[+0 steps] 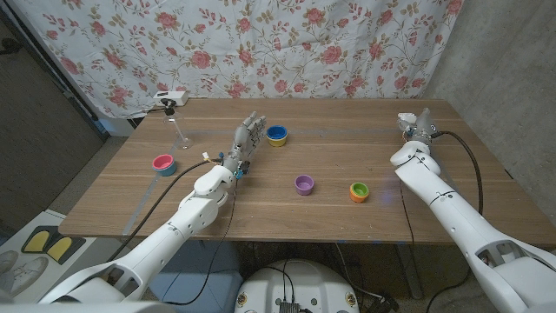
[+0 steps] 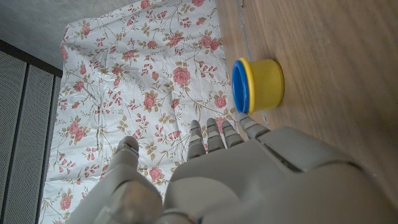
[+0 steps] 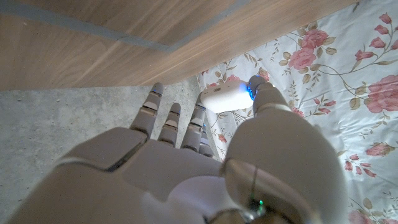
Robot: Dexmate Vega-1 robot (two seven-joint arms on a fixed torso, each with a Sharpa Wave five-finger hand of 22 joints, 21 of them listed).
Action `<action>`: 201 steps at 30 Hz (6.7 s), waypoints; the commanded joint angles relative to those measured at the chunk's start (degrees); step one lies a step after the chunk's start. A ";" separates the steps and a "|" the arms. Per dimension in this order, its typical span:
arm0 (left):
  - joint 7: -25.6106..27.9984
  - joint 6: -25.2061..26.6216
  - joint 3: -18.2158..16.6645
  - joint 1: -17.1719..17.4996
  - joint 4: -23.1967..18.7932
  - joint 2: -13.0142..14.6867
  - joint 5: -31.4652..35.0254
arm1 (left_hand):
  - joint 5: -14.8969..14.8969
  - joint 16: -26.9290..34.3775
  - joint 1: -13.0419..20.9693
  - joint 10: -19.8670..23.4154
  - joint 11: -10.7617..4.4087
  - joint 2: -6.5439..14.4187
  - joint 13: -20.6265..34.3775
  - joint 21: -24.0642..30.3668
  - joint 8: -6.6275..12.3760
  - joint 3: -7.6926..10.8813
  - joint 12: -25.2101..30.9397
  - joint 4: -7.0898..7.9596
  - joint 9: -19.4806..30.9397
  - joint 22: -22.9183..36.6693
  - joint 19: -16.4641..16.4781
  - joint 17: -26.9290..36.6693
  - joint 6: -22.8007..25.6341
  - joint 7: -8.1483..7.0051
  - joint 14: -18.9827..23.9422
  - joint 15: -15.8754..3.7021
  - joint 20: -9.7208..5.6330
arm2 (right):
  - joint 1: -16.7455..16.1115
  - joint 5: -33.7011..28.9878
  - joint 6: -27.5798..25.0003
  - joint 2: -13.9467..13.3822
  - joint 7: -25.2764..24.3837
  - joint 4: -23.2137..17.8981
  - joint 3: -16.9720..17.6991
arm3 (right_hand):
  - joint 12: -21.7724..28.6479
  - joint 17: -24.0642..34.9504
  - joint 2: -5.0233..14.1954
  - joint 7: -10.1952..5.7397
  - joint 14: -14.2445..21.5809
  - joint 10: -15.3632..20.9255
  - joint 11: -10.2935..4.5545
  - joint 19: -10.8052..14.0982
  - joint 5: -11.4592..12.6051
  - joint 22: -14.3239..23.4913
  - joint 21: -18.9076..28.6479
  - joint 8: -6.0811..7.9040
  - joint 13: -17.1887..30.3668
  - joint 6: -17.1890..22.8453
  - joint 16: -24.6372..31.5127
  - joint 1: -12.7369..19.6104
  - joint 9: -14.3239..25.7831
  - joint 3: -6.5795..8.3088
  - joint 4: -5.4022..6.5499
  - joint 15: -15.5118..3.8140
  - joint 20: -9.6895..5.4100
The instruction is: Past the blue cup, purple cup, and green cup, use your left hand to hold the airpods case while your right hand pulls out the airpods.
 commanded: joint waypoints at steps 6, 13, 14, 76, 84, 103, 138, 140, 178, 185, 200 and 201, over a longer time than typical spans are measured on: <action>-0.55 -1.57 0.57 -1.05 1.68 -1.85 0.47 | 0.28 0.44 -0.12 0.99 -0.07 0.08 0.12 -0.08 0.35 0.30 0.39 0.02 0.17 0.13 0.36 0.16 1.10 0.16 0.89 0.07 -0.07 | -3.08 1.05 2.35 -1.57 1.32 -6.72 0.21 | 0.69 0.11 0.08 0.10 0.83 1.80 -1.42 0.08 0.51 0.13 -0.18 0.16 0.34 0.57 0.04 -0.44 0.15 0.36 0.09 -0.09 -0.02; -1.50 -1.69 1.32 -2.23 3.23 -2.85 0.68 | 0.28 0.43 -0.10 1.10 -0.22 0.10 0.12 -0.08 0.36 0.33 0.42 0.01 0.17 0.13 0.37 0.16 1.21 0.28 0.93 0.07 -0.10 | -4.10 1.91 4.06 -1.53 1.44 -8.45 0.61 | 0.97 0.12 -0.01 0.24 1.13 2.26 -1.63 0.14 0.83 0.14 -0.19 0.11 0.45 0.88 0.03 -0.49 0.12 0.57 0.10 -0.07 -0.06; -2.03 -2.04 1.42 -2.50 3.80 -3.09 0.64 | 0.28 0.43 -0.09 1.13 -0.14 0.10 0.12 -0.08 0.36 0.34 0.43 0.01 0.17 0.13 0.37 0.16 1.21 0.28 0.94 0.07 -0.12 | -4.24 1.68 4.11 -1.74 1.43 -8.82 0.40 | 0.98 0.12 -0.02 0.21 1.16 2.28 -1.65 0.12 0.85 0.14 -0.20 0.10 0.46 0.91 0.03 -0.50 0.12 0.58 0.11 -0.08 -0.10; 12.30 -9.05 3.16 -2.44 2.13 -12.51 16.16 | 0.65 0.27 22.24 6.03 -6.11 -0.58 0.51 -0.37 -0.73 5.13 0.90 -3.03 0.39 -0.10 0.10 -0.03 -27.00 -6.21 1.20 -3.21 -2.55 | -8.49 9.38 8.01 0.86 3.81 -21.60 2.80 | 1.43 0.15 -0.78 0.21 1.44 2.70 -1.49 -0.59 2.87 0.17 -0.43 -0.34 1.12 2.28 -0.48 -0.63 0.03 1.99 0.02 -0.12 0.96; 13.37 -9.00 3.76 -3.31 3.78 -14.49 17.12 | 0.75 0.35 23.21 5.89 -6.05 -0.62 0.58 -0.41 -0.44 5.11 0.85 -3.05 0.39 -0.09 -0.05 -0.02 -28.12 -5.58 1.34 -3.13 -2.29 | -8.52 11.86 9.51 1.93 4.30 -21.82 3.68 | 1.45 0.16 -0.89 0.13 1.42 2.73 -1.58 -0.63 3.03 0.18 -0.43 -0.35 1.18 2.45 -0.53 -0.74 0.02 2.08 0.07 -0.09 1.00; 21.19 -7.11 6.44 -5.64 4.62 -16.21 29.41 | 1.32 0.52 28.05 6.35 -7.64 0.33 1.48 -0.50 0.20 5.85 1.45 -3.30 0.46 -0.09 -0.50 0.12 -30.41 -4.38 1.99 -2.97 -1.81 | -8.52 14.49 10.37 3.69 4.61 -22.29 3.05 | 1.48 0.25 -1.02 -0.05 1.47 2.69 -1.45 -0.95 3.44 0.19 -0.49 -0.54 1.35 2.45 -0.57 -1.10 0.02 2.34 0.26 -0.18 1.11; 35.52 -0.38 6.85 -4.49 2.17 -19.16 45.07 | 0.45 0.71 36.99 9.27 -8.05 -2.33 3.05 -0.16 1.09 4.96 3.17 -3.44 0.54 -0.24 1.81 0.08 -31.75 -2.20 3.17 -4.53 -4.24 | -8.21 14.02 10.53 4.53 4.49 -23.39 0.54 | 1.72 0.31 -1.31 -0.32 1.76 3.09 -1.50 -1.17 4.28 0.21 -0.41 -0.58 1.66 3.21 -0.63 -1.28 0.03 3.02 0.21 -0.01 1.06; 36.42 -1.16 6.82 -4.66 3.15 -19.79 45.20 | 0.33 0.71 37.33 9.49 -8.59 -2.71 3.10 -0.20 1.09 4.69 3.25 -3.37 0.54 -0.24 1.83 0.08 -31.88 -2.24 3.19 -4.58 -4.06 | -8.19 14.14 10.19 4.69 4.48 -23.65 0.58 | 1.73 0.30 -1.36 -0.30 1.77 3.10 -1.48 -1.17 4.31 0.21 -0.41 -0.58 1.67 3.25 -0.64 -1.26 0.03 3.05 0.18 0.00 1.06; 47.21 -3.30 12.81 -11.80 15.03 -23.56 54.14 | 1.54 1.12 42.28 16.24 -12.30 -4.85 2.15 -0.44 1.26 -0.20 3.51 -1.62 0.54 -0.18 3.46 0.12 -29.85 -1.57 5.26 -5.95 -3.63 | -8.02 18.08 9.91 6.83 6.24 -24.47 1.57 | 2.01 0.35 -1.50 0.03 1.77 3.38 -1.25 -1.75 4.78 0.23 -0.47 -0.71 1.98 3.86 -0.69 -1.34 0.04 3.35 0.19 0.31 1.14; 47.95 -3.85 13.27 -12.35 16.31 -23.77 54.04 | 1.58 1.06 42.31 16.27 -12.48 -4.75 2.21 -0.52 1.18 -0.55 3.39 -1.44 0.54 -0.17 3.22 0.13 -29.96 -1.72 5.07 -6.18 -3.72 | -8.31 20.72 9.89 7.46 7.34 -24.89 2.97 | 2.10 0.36 -1.49 0.10 1.77 3.53 -1.05 -1.87 4.85 0.23 -0.49 -0.71 2.03 4.02 -0.70 -1.34 0.04 3.39 0.20 0.39 1.17; 52.51 -5.63 15.70 -15.84 22.56 -27.04 54.90 | 1.68 1.07 42.91 16.96 -12.85 -4.01 2.38 -0.53 1.18 -0.91 3.41 -1.33 0.55 -0.16 3.03 0.16 -29.85 -1.62 5.01 -6.13 -3.63 | -9.27 28.44 10.09 10.24 9.12 -24.67 6.50 | 2.33 0.37 -1.49 0.32 2.08 3.84 -1.15 -2.02 4.92 0.25 -0.45 -0.74 2.14 4.36 -0.58 -1.33 0.04 3.35 0.22 0.33 1.15; 53.27 -6.32 15.77 -16.14 23.60 -27.52 54.72 | 1.68 1.08 42.99 17.09 -12.86 -3.93 2.39 -0.52 1.18 -0.92 3.44 -1.34 0.55 -0.16 3.03 0.16 -29.85 -1.66 5.04 -6.17 -3.61 | -9.33 28.65 10.15 10.48 8.90 -24.75 6.60 | 2.35 0.36 -1.46 0.27 2.10 3.84 -1.20 -2.02 4.93 0.25 -0.44 -0.75 2.15 4.37 -0.57 -1.29 0.04 3.36 0.21 0.31 1.14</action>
